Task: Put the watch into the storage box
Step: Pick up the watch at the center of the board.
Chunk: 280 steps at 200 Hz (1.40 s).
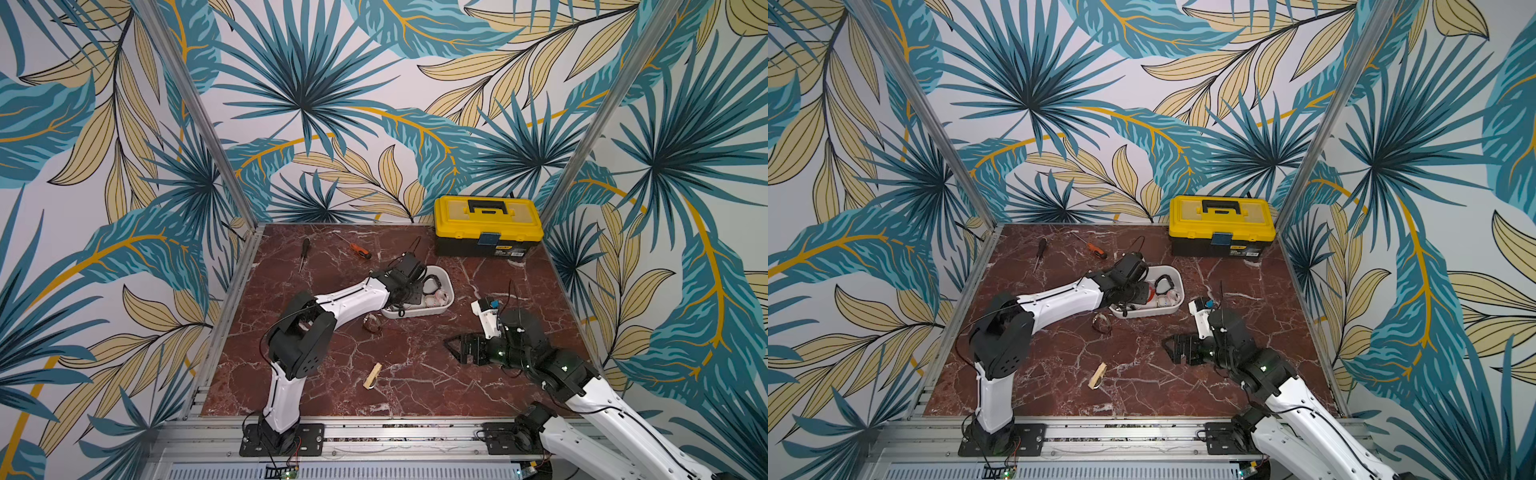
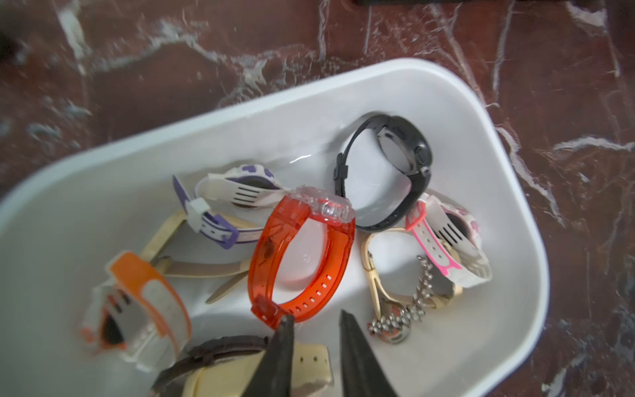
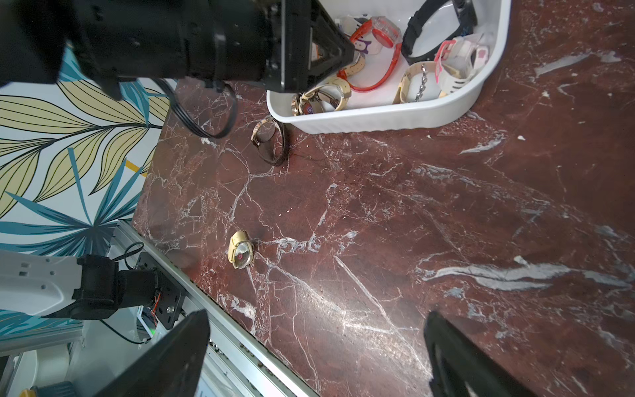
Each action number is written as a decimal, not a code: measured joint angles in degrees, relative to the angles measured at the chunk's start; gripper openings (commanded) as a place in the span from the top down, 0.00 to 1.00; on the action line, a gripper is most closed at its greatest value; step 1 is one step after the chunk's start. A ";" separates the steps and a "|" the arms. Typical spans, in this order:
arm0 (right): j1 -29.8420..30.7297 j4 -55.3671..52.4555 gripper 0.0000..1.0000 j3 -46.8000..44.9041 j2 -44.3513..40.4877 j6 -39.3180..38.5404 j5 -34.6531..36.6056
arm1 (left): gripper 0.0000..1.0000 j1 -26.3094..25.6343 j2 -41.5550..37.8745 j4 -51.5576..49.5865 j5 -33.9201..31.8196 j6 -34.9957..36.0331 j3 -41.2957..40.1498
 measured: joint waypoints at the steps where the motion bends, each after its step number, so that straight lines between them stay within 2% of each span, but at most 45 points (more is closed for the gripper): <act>1: 0.00 0.04 0.00 0.00 0.04 0.00 0.00 | 0.60 -0.02 -0.31 0.13 -0.07 -0.28 -0.09; 56: 0.00 2.43 0.00 0.00 2.86 0.61 -0.59 | 0.47 0.04 -12.46 1.88 -2.56 -0.42 -3.89; 68: 0.00 3.72 0.00 0.00 3.93 0.90 -1.44 | 0.40 0.26 -15.08 1.77 -2.73 -0.48 -5.99; 90: 0.17 7.15 0.00 0.31 7.76 2.23 -3.54 | 0.20 1.36 -21.75 0.37 -3.06 -1.22 -11.91; 103: 1.14 8.72 0.00 1.60 12.17 3.23 -3.96 | 0.09 2.36 -26.86 -1.49 -4.15 -1.60 -15.85; 117: 3.39 9.27 0.00 4.79 18.53 3.67 -3.65 | 0.03 4.00 -32.85 -4.22 -4.68 -2.10 -19.63; 162: 8.90 8.39 0.00 22.99 39.43 3.56 -3.04 | 0.00 10.19 -51.54 -13.33 -4.26 -3.89 -28.50; 203: 9.53 2.27 0.06 44.57 55.87 0.31 -3.26 | 0.00 10.40 -67.87 -17.97 1.55 -2.99 -35.52; 233: 9.53 -6.05 0.12 63.36 69.26 -5.88 -6.01 | 0.00 9.79 -78.73 -20.09 5.40 -3.34 -40.76; 252: 9.60 -11.63 0.15 74.44 77.02 -9.81 -7.21 | 0.00 9.42 -82.47 -21.31 6.21 -4.94 -42.45; 280: 9.99 -18.71 0.20 86.55 85.94 -15.61 -7.56 | 0.00 7.98 -82.68 -22.67 6.58 -6.40 -43.36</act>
